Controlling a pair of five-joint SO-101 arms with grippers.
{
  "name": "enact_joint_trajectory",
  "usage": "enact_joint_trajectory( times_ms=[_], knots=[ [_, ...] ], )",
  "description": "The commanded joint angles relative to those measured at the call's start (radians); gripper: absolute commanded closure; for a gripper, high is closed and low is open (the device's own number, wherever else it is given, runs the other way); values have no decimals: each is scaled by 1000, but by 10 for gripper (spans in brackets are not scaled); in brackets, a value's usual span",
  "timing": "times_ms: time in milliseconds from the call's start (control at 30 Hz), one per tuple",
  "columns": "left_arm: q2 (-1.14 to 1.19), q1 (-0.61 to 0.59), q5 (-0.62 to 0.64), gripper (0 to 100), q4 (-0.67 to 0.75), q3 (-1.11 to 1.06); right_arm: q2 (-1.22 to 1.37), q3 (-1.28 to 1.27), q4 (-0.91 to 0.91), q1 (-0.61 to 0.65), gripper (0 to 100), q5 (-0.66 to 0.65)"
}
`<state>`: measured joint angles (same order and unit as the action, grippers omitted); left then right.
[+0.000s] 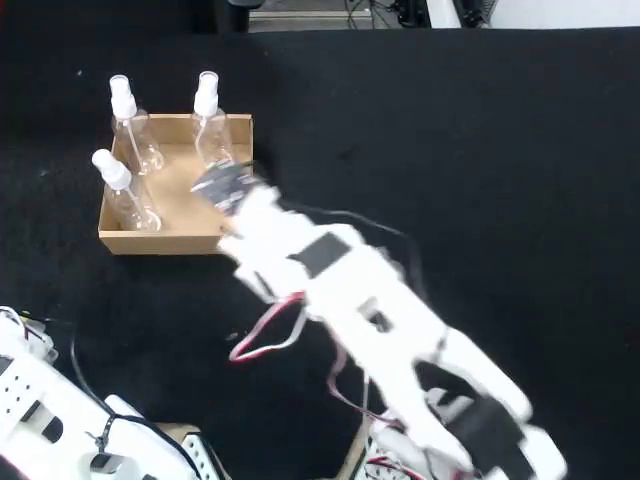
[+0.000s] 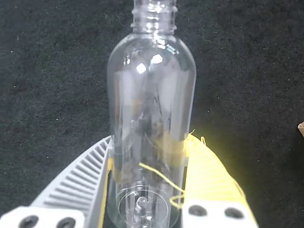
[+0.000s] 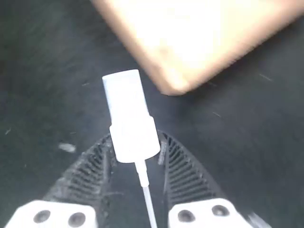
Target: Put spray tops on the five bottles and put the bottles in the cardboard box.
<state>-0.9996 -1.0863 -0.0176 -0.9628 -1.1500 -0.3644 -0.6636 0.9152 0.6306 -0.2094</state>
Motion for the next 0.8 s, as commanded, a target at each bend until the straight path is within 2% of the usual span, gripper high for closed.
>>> enact_joint_trajectory(
  times_ms=[0,133,200,367,633,767],
  knots=[
    [-9,-4,5,970,17,8,-174,-44,12,-158,987,23],
    [-12,-4,5,970,17,8,-225,-21,6,-399,987,31],
    [-14,-4,5,970,17,8,-225,35,11,-470,987,31],
    [-8,-1,5,970,15,8,-226,137,14,-560,987,64],
    [-6,-1,5,970,15,7,-214,84,12,-661,987,97],
    [-11,-1,5,970,15,-1,-91,84,8,-790,987,95]
  ],
)
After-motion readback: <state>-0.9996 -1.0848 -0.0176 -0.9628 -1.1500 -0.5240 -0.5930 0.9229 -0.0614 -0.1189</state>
